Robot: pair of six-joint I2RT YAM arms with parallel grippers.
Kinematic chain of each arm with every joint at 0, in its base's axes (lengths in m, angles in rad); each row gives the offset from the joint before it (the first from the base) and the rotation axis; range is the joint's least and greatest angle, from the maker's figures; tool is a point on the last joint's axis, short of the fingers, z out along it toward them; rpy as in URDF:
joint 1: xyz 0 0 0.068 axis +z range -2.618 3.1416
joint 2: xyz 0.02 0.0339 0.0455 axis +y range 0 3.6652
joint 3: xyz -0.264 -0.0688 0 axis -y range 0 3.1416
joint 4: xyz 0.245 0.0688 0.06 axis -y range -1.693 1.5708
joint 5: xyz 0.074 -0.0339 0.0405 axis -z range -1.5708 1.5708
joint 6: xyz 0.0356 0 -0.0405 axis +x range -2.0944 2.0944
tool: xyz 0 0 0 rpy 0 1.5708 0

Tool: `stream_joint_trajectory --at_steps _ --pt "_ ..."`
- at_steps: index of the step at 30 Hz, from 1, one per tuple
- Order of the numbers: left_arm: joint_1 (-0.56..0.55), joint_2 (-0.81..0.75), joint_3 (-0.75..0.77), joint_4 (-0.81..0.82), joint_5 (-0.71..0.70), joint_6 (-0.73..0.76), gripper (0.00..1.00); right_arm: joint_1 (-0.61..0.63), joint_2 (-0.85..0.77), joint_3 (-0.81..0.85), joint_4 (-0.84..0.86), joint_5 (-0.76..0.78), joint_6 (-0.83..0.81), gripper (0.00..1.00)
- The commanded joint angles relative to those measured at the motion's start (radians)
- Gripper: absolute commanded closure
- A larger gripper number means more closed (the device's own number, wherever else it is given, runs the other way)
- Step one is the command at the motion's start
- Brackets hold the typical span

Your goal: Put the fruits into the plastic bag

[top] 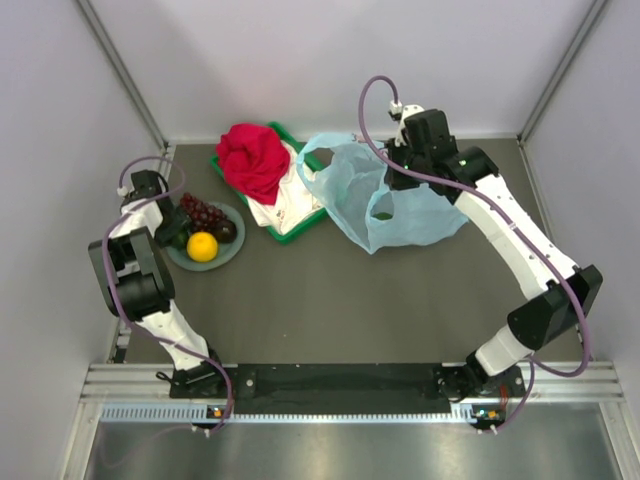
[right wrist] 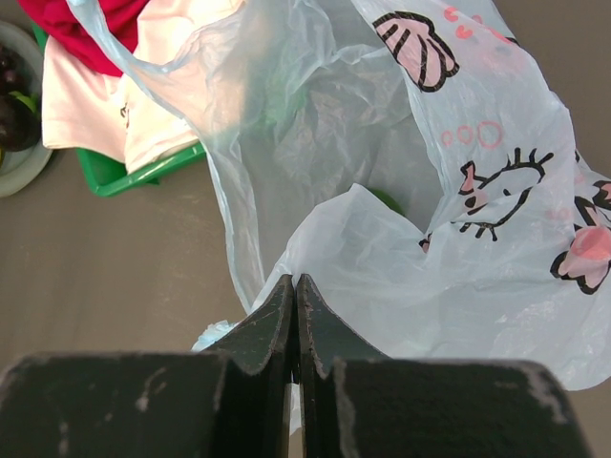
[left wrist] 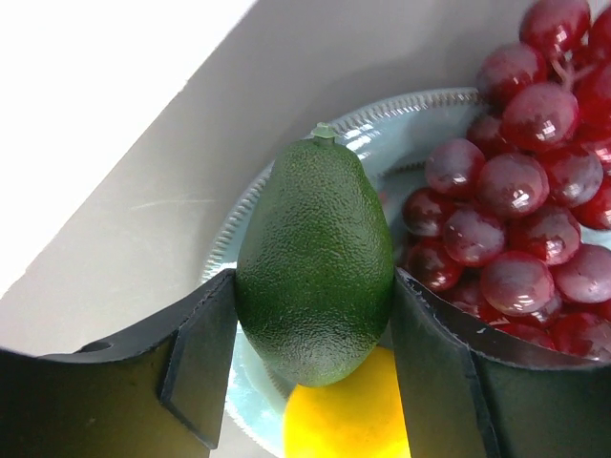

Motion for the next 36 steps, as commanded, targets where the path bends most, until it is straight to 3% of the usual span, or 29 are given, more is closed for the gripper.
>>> stream_joint_trajectory --at_steps 1,12,24,30,36 --pt "0.017 -0.095 -0.032 0.022 -0.099 0.001 0.66 -0.009 0.010 0.057 0.020 -0.008 -0.012 1.00" --pt "0.018 -0.238 -0.055 0.019 -0.175 0.000 0.68 -0.010 0.016 0.065 0.022 -0.021 -0.017 1.00" --pt "-0.011 -0.358 -0.029 0.159 -0.017 0.009 0.69 -0.009 0.042 0.097 0.011 -0.047 -0.027 1.00" --pt "-0.092 -0.347 0.032 0.185 0.026 -0.003 0.71 -0.010 0.048 0.108 0.008 -0.047 -0.026 1.00" --pt "-0.285 -0.284 0.138 0.217 0.025 0.000 0.71 -0.010 0.046 0.109 0.014 -0.046 -0.018 1.00"
